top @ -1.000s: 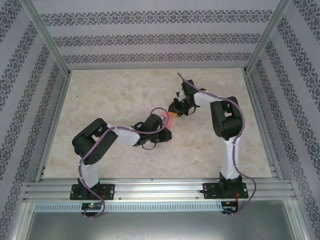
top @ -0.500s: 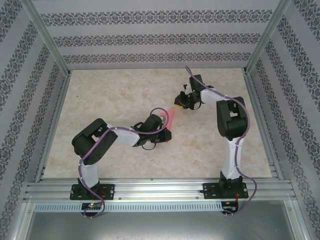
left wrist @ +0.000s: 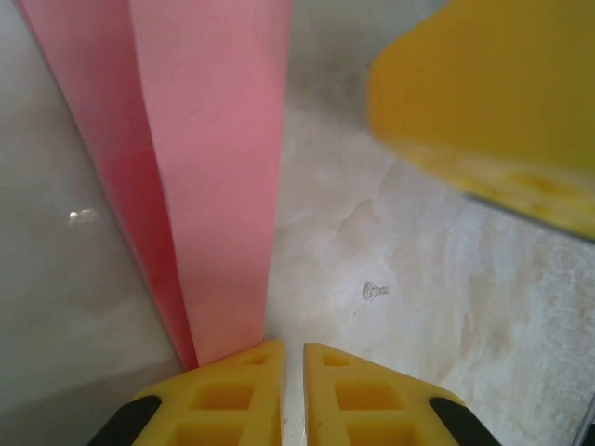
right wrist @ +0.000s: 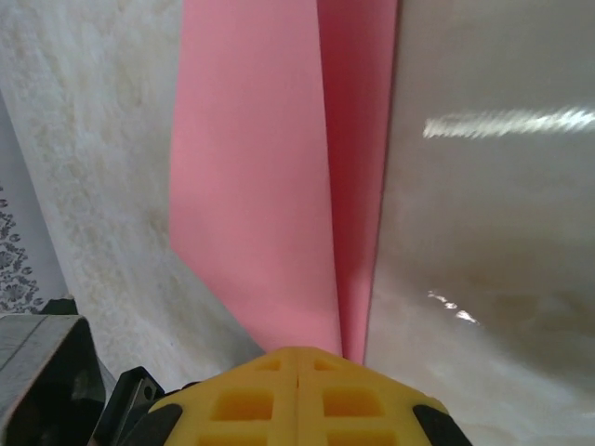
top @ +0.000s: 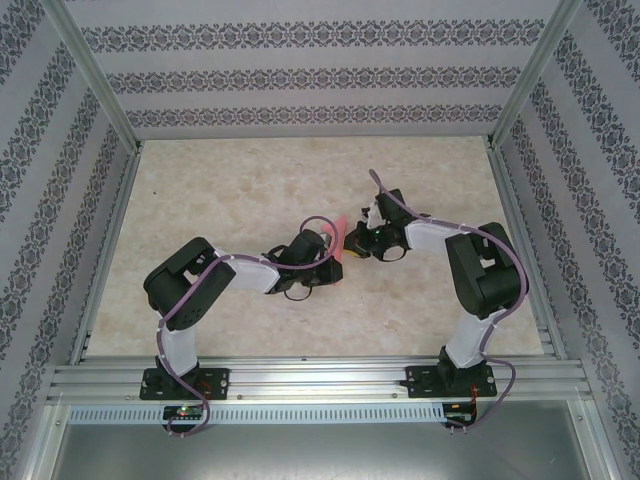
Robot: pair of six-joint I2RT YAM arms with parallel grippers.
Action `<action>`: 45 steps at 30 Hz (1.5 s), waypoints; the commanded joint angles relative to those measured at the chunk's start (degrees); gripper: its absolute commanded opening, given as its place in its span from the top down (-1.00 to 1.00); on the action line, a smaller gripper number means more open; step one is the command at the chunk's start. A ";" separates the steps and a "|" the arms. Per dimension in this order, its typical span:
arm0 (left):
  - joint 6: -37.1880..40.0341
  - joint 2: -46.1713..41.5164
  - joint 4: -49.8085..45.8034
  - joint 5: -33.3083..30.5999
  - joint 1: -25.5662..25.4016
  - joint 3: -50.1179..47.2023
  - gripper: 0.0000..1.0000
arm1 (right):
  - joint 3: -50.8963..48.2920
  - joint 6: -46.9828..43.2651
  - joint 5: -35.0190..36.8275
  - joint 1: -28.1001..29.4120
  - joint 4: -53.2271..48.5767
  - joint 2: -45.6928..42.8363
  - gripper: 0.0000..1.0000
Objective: Fold a paper plane with a square sheet of paper (fold left side to right side)
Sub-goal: Fold the wing for the fifth time at the center of the table.
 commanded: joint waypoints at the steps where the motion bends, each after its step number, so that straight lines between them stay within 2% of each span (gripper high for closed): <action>1: -1.16 2.78 -8.93 2.15 -2.91 -2.86 0.71 | -0.52 2.68 -1.62 1.20 6.07 1.12 0.91; 20: -1.03 2.86 -9.02 1.79 -3.26 -2.42 0.72 | -4.42 5.72 0.27 4.91 7.97 4.67 0.91; 25: -1.17 2.95 -9.24 1.80 -3.26 -2.51 0.72 | -0.78 0.87 5.98 4.92 1.63 5.53 0.91; 33: -1.86 3.46 -8.75 2.09 -3.27 -3.12 0.72 | 4.13 -3.76 12.92 3.39 -2.52 7.63 0.91; 45: -2.22 3.75 -8.23 2.37 -3.35 -3.56 0.72 | 10.42 -4.29 11.21 -0.68 -0.51 10.51 0.88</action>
